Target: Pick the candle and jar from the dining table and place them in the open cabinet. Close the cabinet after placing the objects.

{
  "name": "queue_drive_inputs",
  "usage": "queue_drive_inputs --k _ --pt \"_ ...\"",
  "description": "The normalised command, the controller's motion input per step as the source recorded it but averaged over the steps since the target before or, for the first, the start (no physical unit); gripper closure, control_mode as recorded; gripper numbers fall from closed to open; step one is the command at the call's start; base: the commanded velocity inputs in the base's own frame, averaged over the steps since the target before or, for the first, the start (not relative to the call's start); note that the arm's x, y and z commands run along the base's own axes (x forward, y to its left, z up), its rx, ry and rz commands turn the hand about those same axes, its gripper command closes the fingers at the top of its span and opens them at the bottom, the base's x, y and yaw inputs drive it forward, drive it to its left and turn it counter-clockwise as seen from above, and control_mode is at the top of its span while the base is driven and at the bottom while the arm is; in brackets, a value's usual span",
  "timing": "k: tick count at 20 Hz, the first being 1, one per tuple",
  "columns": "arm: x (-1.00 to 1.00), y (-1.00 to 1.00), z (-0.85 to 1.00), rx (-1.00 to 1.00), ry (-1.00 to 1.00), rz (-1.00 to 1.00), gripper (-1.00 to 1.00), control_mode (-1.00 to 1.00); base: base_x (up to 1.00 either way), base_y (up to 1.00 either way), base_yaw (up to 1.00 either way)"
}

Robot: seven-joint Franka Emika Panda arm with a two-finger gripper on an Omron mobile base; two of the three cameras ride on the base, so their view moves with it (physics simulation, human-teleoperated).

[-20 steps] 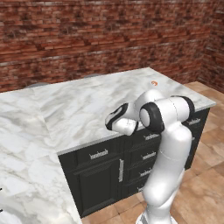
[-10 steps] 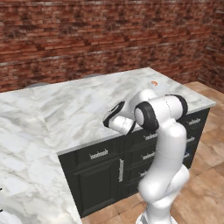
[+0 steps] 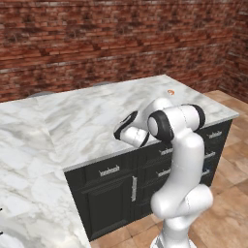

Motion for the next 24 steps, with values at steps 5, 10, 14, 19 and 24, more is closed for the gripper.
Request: queue_drive_inputs --k 5,10,14,19,24 --pt "-0.13 0.00 0.16 0.00 -0.04 0.03 1.00 -1.00 0.00 0.00 0.00" --pt "-0.40 0.00 0.52 -0.03 -0.09 0.01 1.00 -1.00 0.00 0.00 0.00" --pt "-0.46 -0.03 0.53 -0.06 -0.08 0.00 1.00 -1.00 0.00 0.00 0.00" --pt "-0.48 -0.21 0.39 -0.05 -0.05 0.00 1.00 -1.00 0.00 0.00 0.00" --pt "-0.54 -0.36 0.23 0.00 -0.04 0.00 1.00 -1.00 0.00 0.00 0.00"
